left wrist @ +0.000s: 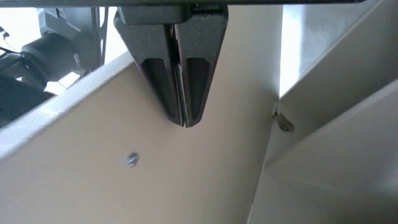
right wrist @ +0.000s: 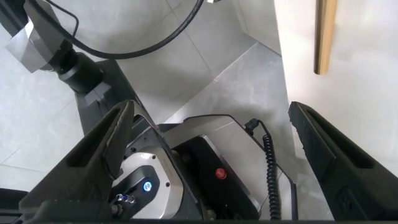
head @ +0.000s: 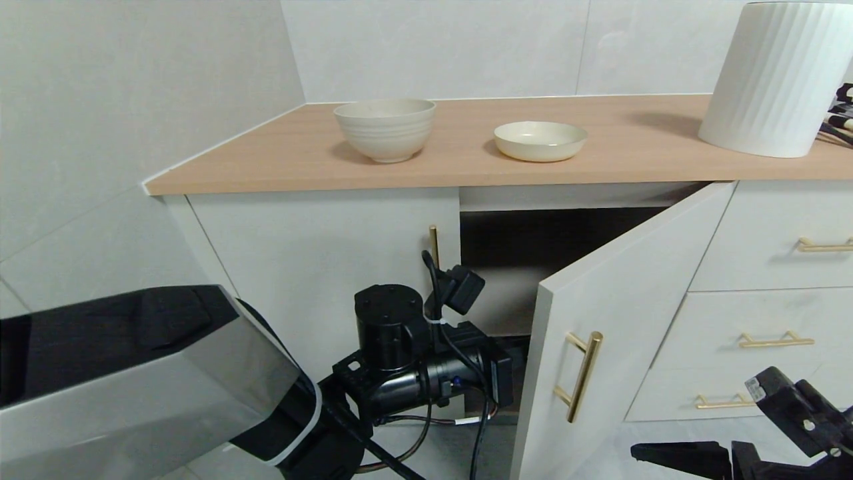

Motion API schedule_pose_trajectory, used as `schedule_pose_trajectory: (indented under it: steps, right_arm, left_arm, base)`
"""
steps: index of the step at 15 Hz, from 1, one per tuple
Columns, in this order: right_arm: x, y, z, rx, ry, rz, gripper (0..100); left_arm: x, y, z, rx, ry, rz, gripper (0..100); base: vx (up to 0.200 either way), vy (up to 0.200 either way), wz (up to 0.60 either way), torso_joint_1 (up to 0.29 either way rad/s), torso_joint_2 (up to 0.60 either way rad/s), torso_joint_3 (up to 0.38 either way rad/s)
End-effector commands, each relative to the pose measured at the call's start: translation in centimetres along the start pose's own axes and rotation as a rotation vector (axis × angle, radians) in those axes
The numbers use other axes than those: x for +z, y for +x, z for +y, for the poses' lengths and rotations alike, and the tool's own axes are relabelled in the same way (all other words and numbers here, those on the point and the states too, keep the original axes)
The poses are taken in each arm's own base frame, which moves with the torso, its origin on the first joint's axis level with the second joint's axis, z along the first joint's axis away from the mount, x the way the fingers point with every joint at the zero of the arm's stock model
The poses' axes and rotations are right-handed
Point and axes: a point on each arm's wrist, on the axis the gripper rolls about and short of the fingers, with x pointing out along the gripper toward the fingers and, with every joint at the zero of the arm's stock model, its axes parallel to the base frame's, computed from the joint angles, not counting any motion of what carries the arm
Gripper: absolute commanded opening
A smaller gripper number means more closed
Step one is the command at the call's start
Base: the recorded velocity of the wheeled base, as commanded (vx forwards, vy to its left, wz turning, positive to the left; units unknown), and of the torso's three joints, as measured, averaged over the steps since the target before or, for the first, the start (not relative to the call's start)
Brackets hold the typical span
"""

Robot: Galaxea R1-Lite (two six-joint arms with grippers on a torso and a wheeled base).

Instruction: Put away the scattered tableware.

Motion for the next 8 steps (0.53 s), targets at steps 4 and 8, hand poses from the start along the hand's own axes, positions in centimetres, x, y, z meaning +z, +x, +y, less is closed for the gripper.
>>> schedule_pose_trajectory:
  steps: [4, 8]
  right_arm:
    - [0.3, -0.4, 0.2, 0.005, -0.013, -0.026, 100]
    - [0.6, -1.0, 0.6, 0.011, -0.030, -0.060, 100]
  left_arm:
    - [0.8, 1.6, -0.1, 0.009, -0.030, 0.063, 0]
    - [1.9, 3.5, 0.2, 0.017, -0.033, 0.065, 0]
  base:
    - [0.000, 0.000, 0.00, 0.000, 0.00, 0.000]
    - [-0.100, 0.000, 0.00, 0.000, 0.00, 0.001]
